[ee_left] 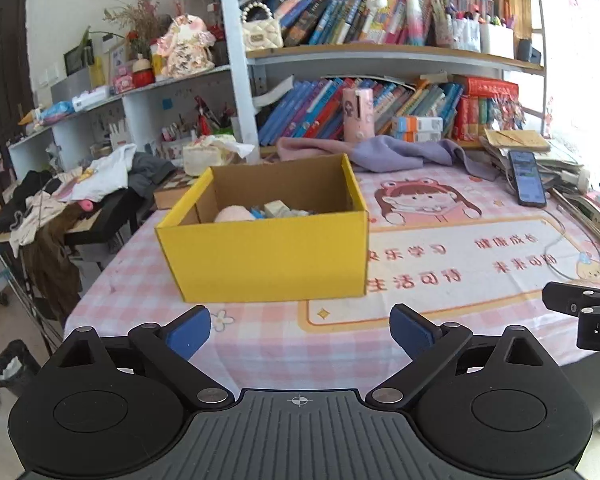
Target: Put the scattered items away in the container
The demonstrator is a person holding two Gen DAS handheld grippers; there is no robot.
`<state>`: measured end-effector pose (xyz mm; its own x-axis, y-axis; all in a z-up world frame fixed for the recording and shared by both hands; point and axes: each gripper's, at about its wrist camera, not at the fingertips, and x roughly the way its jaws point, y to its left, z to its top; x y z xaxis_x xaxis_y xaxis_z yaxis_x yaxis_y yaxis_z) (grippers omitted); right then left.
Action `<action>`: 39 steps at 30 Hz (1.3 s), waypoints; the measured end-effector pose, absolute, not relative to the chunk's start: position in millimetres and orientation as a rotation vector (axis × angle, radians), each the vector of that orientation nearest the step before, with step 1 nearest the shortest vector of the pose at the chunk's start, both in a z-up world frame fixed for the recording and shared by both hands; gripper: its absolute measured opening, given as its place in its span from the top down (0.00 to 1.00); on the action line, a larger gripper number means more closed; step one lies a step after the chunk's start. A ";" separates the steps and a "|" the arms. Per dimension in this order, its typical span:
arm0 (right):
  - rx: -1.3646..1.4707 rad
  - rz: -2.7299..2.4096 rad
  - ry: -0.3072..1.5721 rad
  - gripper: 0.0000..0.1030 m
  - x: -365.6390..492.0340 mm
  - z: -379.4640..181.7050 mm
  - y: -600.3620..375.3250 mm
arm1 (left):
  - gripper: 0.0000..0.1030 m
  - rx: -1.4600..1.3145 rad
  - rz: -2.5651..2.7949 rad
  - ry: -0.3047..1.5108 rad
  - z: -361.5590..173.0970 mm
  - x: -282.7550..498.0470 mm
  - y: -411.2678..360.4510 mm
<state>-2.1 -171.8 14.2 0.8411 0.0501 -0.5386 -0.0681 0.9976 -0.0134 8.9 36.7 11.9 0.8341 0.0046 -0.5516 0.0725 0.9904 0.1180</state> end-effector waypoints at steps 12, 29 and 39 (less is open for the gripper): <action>-0.035 0.084 0.597 0.05 -11.5 11.8 -178.4 | 0.01 0.154 -0.063 0.620 7.7 0.9 23.0; -0.064 0.111 0.616 0.00 -13.5 10.8 -170.0 | 0.00 0.135 -0.089 0.672 3.5 -1.8 22.2; -0.079 0.117 0.619 0.00 -14.1 9.3 -166.2 | 0.00 0.114 -0.084 0.673 3.4 -2.8 24.8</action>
<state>-14.1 -166.2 9.3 0.8080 0.0855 -0.5829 -0.1328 0.9904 -0.0388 -2.8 24.8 3.4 0.7789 -0.0411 -0.6258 0.1145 0.9904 0.0776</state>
